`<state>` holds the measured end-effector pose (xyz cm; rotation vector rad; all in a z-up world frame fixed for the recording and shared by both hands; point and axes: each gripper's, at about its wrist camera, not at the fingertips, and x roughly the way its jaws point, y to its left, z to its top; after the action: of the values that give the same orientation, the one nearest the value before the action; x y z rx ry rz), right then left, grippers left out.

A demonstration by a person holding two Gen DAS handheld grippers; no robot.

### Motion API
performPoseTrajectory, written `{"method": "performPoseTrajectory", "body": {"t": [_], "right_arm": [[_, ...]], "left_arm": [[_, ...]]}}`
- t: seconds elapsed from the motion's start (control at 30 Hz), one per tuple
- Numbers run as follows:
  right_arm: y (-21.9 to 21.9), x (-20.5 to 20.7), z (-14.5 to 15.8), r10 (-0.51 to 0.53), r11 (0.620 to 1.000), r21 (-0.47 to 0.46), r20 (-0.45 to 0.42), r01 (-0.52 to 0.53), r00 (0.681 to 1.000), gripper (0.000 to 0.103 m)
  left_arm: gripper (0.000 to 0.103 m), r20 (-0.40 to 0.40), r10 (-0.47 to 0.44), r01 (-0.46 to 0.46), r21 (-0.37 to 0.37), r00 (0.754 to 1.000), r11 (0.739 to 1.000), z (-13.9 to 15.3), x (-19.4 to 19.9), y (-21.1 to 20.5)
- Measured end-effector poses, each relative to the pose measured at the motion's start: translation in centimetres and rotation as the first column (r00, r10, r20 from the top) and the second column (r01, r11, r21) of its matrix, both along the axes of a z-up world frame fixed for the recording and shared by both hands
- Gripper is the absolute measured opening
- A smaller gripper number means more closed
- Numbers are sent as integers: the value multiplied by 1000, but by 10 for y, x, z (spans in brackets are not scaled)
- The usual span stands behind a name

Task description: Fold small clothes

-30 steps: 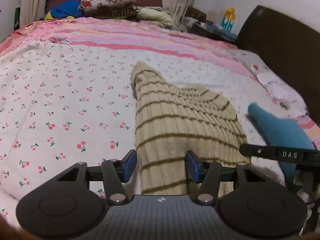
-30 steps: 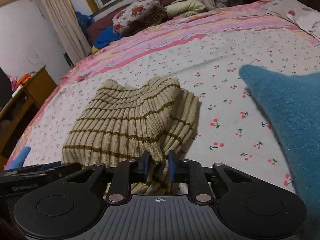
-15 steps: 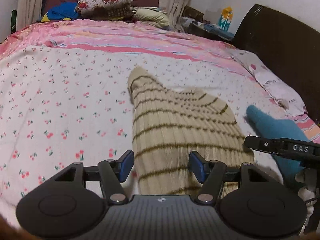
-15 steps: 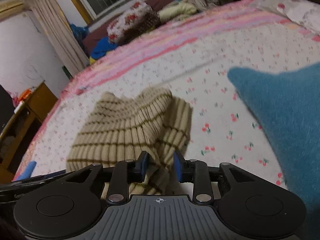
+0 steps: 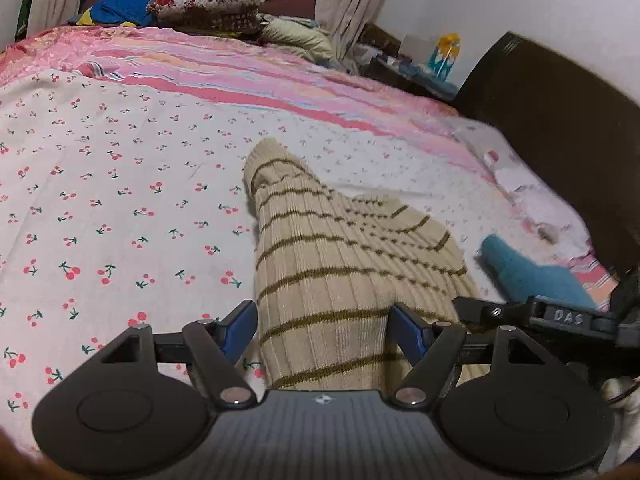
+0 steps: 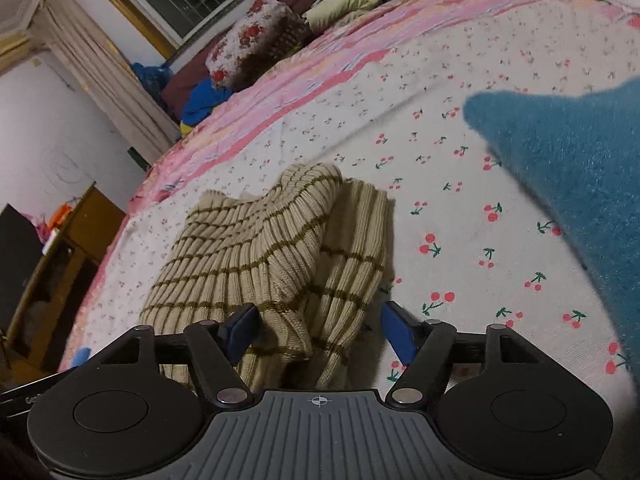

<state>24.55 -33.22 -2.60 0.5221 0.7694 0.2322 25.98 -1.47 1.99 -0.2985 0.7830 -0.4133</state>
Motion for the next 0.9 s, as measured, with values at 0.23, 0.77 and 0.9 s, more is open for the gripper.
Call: {"method": "performPoseTrajectory", "body": {"t": [0.23, 0.77, 0.9], "right_arm": [[-1, 5, -8, 15, 998, 57, 9, -15, 1000, 73], [13, -10, 10, 82, 988, 127, 34, -85, 996, 29], [19, -47, 33, 131, 980, 141, 68, -140, 989, 28]], "left_arm": [[90, -23, -30, 30, 17, 999, 999, -11, 18, -13], [63, -12, -114, 115, 65, 993, 991, 17, -10, -28], [63, 10, -124, 123, 84, 992, 989, 31, -52, -18]]}}
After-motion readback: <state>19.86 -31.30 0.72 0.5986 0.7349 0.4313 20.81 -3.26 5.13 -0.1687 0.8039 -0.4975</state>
